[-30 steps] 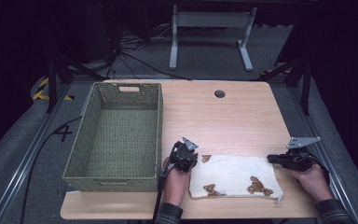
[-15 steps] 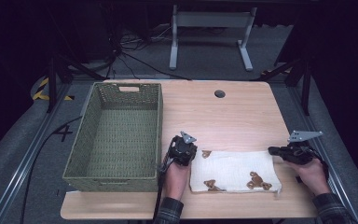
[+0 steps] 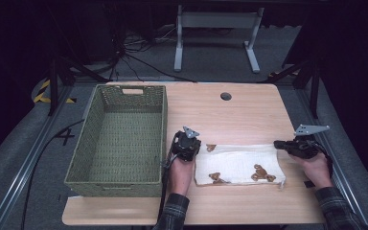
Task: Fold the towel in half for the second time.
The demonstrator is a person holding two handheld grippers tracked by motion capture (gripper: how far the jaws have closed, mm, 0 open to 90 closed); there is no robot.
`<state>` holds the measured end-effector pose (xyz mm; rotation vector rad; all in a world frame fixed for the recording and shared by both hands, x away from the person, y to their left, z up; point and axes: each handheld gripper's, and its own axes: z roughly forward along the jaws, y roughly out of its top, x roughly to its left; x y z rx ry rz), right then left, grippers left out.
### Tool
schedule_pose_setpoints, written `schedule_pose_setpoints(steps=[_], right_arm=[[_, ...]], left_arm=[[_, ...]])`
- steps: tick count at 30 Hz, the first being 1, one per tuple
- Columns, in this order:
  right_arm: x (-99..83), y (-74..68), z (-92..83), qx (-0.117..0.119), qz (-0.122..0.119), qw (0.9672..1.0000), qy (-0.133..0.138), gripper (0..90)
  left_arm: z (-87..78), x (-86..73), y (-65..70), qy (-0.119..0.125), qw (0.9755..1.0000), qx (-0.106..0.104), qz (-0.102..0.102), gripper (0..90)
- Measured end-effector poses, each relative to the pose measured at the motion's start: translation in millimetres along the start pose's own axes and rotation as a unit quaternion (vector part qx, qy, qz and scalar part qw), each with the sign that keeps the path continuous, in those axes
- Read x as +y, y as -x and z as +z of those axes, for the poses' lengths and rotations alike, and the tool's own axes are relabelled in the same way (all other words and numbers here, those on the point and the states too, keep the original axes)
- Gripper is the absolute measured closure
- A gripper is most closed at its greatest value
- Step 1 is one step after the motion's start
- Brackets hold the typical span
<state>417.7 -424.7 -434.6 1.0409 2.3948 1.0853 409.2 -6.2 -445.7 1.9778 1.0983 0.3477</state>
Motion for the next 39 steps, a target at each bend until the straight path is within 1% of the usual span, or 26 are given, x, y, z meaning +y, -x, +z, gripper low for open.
schedule_pose_setpoints(steps=[2,3,6,11,14,20,21,22,23,24,25,28,31,34,35,38,39], right_arm=[[-0.2,-1.4,-2.0,0.001,-0.002,1.0000,0.003,87.4],[-0.7,-5.2,-7.7,0.001,-0.006,1.0000,0.008,87.3],[-1.6,-8.8,-12.5,0.000,-0.008,0.9999,0.011,87.4],[-6.5,-13.2,-20.0,0.007,-0.011,0.9999,0.011,87.3],[-9.1,-15.7,-23.0,0.008,-0.011,0.9999,0.009,87.3],[-11.2,-23.8,-30.6,0.015,-0.015,0.9997,0.014,87.4],[-11.9,-25.2,-31.7,0.015,-0.017,0.9996,0.014,87.4],[-13.1,-26.7,-32.4,0.016,-0.017,0.9996,0.014,87.3],[-14.8,-28.4,-33.3,0.016,-0.017,0.9996,0.013,87.4],[-16.2,-29.9,-33.7,0.018,-0.016,0.9996,0.014,87.4],[-17.1,-31.3,-34.7,0.018,-0.016,0.9996,0.013,87.4],[-18.9,-34.8,-37.7,0.021,-0.018,0.9995,0.016,87.4],[-21.3,-37.7,-41.4,0.021,-0.021,0.9995,0.015,87.3],[-24.3,-39.5,-43.7,0.023,-0.020,0.9994,0.015,87.4],[-25.5,-40.7,-44.8,0.024,-0.020,0.9994,0.014,87.4],[-27.8,-45.5,-48.0,0.027,-0.023,0.9993,0.014,87.3],[-28.4,-47.3,-48.6,0.027,-0.026,0.9992,0.015,87.3]], left_arm=[[-2.3,-1.0,1.3,0.002,1.0000,0.002,0.004,88.5],[-4.0,-1.8,2.1,0.003,1.0000,0.003,0.006,88.5],[-8.5,-3.5,5.7,0.007,0.9999,0.003,0.009,88.5],[-13.9,-5.4,12.2,0.014,0.9998,0.003,0.015,88.5],[-19.2,-8.9,16.8,0.014,0.9998,0.005,0.015,88.5],[-31.9,-13.6,21.0,0.021,0.9997,0.000,0.012,88.5],[-33.5,-14.3,21.6,0.019,0.9997,0.000,0.013,88.5],[-35.1,-15.6,22.9,0.017,0.9998,0.000,0.011,88.5],[-36.6,-16.4,23.6,0.017,0.9998,0.000,0.015,88.5],[-38.2,-17.4,25.4,0.016,0.9998,0.001,0.012,88.5],[-39.9,-18.1,26.7,0.016,0.9998,0.002,0.015,88.5],[-45.5,-21.7,33.7,0.016,0.9996,0.009,0.020,88.5],[-47.7,-26.7,42.2,0.014,0.9995,0.014,0.024,88.5],[-49.6,-30.6,44.8,0.014,0.9994,0.016,0.027,88.5],[-51.1,-32.1,45.6,0.014,0.9996,0.014,0.023,88.5],[-57.2,-35.2,46.6,0.018,0.9995,0.013,0.024,88.5],[-58.2,-35.8,47.0,0.018,0.9995,0.012,0.022,88.5]])
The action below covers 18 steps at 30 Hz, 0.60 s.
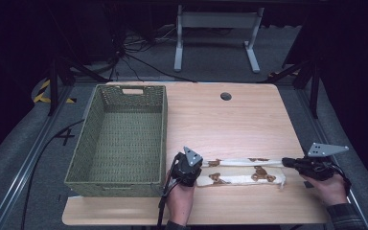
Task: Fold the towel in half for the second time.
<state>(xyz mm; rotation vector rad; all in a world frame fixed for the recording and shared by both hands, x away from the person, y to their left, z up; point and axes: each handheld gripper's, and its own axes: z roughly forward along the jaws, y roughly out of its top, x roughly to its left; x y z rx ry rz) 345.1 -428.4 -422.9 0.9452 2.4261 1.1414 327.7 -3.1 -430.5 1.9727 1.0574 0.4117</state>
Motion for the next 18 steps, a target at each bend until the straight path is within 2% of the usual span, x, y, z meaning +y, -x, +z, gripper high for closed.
schedule_pose_setpoints(steps=[4,11,18], right_arm=[[-2.6,-4.7,-2.0,0.004,-0.001,1.0000,-0.003,87.3],[-7.7,-10.8,-4.8,0.007,-0.003,0.9999,-0.009,87.2],[-12.0,-16.3,-5.4,0.011,-0.005,0.9998,-0.018,87.1]], left_arm=[[-4.5,-3.9,1.4,0.001,1.0000,-0.005,0.002,88.5],[-7.0,-14.7,5.8,-0.011,0.9998,-0.012,0.009,88.5],[-10.0,-23.1,7.4,-0.015,0.9996,-0.025,0.001,88.4]])
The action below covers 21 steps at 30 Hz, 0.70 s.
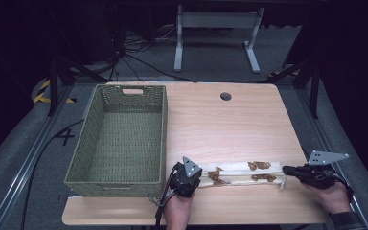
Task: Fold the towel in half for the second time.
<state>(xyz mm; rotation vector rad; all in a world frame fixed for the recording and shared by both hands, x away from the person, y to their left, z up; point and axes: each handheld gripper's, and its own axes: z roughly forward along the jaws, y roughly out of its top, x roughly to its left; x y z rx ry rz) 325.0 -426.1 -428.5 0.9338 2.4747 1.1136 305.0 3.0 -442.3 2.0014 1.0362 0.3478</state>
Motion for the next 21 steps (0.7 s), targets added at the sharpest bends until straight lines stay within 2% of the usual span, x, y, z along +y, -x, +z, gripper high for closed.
schedule_pose_setpoints(steps=[4,10,12,14,16,17,19,21], right_arm=[[-2.9,-2.3,-1.0,0.003,0.002,1.0000,-0.002,87.0],[-7.6,-5.7,0.5,0.010,0.004,0.9998,-0.015,85.1],[-6.9,-6.2,-2.6,0.012,0.005,0.9999,-0.004,80.1],[-4.3,-7.0,-7.6,0.015,0.011,0.9997,0.013,79.4],[-0.6,-6.9,-11.4,0.019,0.015,0.9992,0.032,82.3],[0.2,-7.6,-10.9,0.021,0.014,0.9991,0.032,83.6],[-0.5,-8.7,-5.7,0.028,0.011,0.9994,0.019,85.4],[-2.4,-9.8,0.4,0.033,0.009,0.9994,0.001,87.1]], left_arm=[[-0.6,-3.6,1.9,-0.007,1.0000,-0.005,0.001,88.3],[0.4,-10.6,2.5,-0.014,0.9997,-0.018,-0.009,87.5],[-3.4,-9.5,3.2,-0.007,0.9997,-0.021,-0.008,86.6],[-9.1,-6.0,4.1,-0.002,0.9997,-0.025,-0.007,84.4],[-15.0,-0.4,5.9,0.007,0.9997,-0.025,-0.005,83.1],[-16.6,2.5,6.1,0.011,0.9996,-0.026,-0.003,83.1],[-15.3,4.8,6.2,0.012,0.9995,-0.029,-0.001,83.2],[-9.5,4.6,4.0,-0.002,0.9993,-0.038,0.000,85.7]])
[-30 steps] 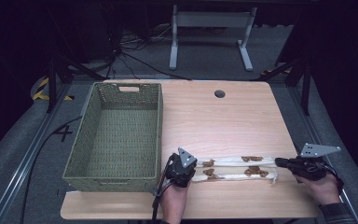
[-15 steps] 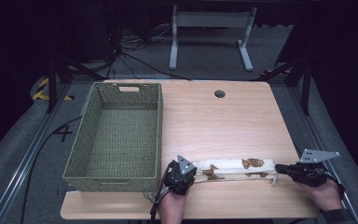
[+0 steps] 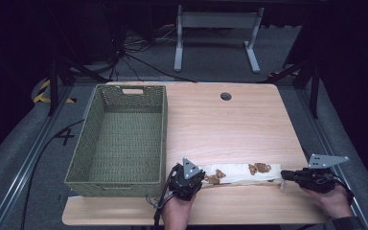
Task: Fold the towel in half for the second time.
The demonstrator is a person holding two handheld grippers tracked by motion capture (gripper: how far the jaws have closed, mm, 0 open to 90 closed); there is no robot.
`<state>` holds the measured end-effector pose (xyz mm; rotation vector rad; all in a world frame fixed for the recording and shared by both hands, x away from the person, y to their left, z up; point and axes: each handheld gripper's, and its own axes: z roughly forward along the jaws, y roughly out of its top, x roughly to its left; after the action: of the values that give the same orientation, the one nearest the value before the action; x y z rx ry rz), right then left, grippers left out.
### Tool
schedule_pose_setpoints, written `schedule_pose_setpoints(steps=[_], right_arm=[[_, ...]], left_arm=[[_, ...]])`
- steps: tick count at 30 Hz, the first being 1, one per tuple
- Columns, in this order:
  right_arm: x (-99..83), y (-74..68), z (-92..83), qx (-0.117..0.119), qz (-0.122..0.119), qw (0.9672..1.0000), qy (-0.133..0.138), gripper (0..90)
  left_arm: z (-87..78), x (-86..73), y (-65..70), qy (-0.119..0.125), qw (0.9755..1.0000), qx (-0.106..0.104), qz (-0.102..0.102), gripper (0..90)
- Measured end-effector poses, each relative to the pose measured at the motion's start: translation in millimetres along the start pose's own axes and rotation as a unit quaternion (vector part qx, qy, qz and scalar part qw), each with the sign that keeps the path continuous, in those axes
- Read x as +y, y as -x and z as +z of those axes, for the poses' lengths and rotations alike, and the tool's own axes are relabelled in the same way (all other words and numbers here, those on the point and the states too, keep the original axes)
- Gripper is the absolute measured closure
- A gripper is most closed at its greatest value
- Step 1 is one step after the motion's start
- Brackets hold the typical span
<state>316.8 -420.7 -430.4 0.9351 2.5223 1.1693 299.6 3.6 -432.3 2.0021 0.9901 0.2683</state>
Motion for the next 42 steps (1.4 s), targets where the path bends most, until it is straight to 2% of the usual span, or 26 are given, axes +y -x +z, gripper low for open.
schedule_pose_setpoints(steps=[4,6,9,13,16,18,20,21,23,24,25,27,29,30,35,38,41,42], right_arm=[[-4.4,-1.1,8.9,0.001,-0.010,0.9992,-0.038,88.9],[-6.3,-0.5,10.6,0.004,-0.008,0.9989,-0.045,89.2],[-7.8,0.1,11.3,0.007,-0.006,0.9987,-0.050,89.5],[-9.2,0.3,11.1,0.008,-0.009,0.9986,-0.051,89.7],[-7.7,-0.8,9.7,0.007,-0.008,0.9988,-0.048,89.5],[-5.5,-1.3,8.0,0.006,-0.008,0.9993,-0.037,89.5],[-2.8,-3.2,7.9,0.009,-0.008,0.9995,-0.028,89.5],[-1.3,-4.6,9.0,0.011,-0.010,0.9996,-0.025,89.5],[2.7,-9.0,12.9,0.020,-0.016,0.9996,-0.015,89.5],[5.2,-12.0,15.5,0.024,-0.018,0.9995,-0.013,89.5],[6.7,-13.7,17.5,0.027,-0.019,0.9994,-0.010,89.6],[10.4,-17.7,22.5,0.031,-0.023,0.9992,-0.007,89.6],[14.8,-22.7,29.7,0.035,-0.027,0.9990,-0.003,89.7],[16.5,-24.4,32.8,0.036,-0.029,0.9989,-0.004,89.7],[20.8,-30.8,43.0,0.036,-0.022,0.9990,-0.010,89.7],[22.1,-34.1,47.7,0.036,-0.026,0.9989,-0.017,89.7],[23.2,-37.2,53.5,0.042,-0.025,0.9986,-0.022,89.7],[23.9,-38.7,55.7,0.042,-0.027,0.9984,-0.026,89.7]], left_arm=[[15.8,-8.8,-5.3,-0.034,0.9993,-0.014,-0.008,88.0],[19.3,-13.3,-6.6,-0.049,0.9986,-0.020,-0.009,88.3],[22.2,-17.9,-8.3,-0.069,0.9975,-0.015,0.003,89.3],[22.3,-17.5,-9.2,-0.074,0.9970,0.001,0.023,89.7],[22.1,-14.5,-6.8,-0.076,0.9968,0.004,0.024,88.9],[20.9,-11.3,-6.4,-0.068,0.9975,-0.003,0.019,87.4],[20.5,-6.5,-6.4,-0.064,0.9977,-0.004,0.023,86.9],[21.1,-2.8,-7.2,-0.064,0.9976,-0.013,0.025,86.9],[22.8,8.5,-8.6,-0.062,0.9968,-0.031,0.040,88.0],[23.9,11.9,-8.8,-0.063,0.9964,-0.032,0.046,88.8],[25.6,16.7,-8.6,-0.070,0.9954,-0.030,0.058,88.9],[29.9,23.5,-8.1,-0.076,0.9942,-0.035,0.067,89.2],[36.7,32.0,-7.8,-0.084,0.9919,-0.040,0.087,89.2],[38.9,34.9,-7.6,-0.088,0.9912,-0.036,0.092,89.1],[58.1,57.7,-7.4,-0.093,0.9838,-0.044,0.147,88.7],[70.6,64.0,-10.7,-0.097,0.9806,-0.057,0.160,88.7],[79.6,63.0,-14.3,-0.099,0.9806,-0.073,0.152,88.8],[80.9,62.2,-15.6,-0.105,0.9795,-0.073,0.155,88.8]])
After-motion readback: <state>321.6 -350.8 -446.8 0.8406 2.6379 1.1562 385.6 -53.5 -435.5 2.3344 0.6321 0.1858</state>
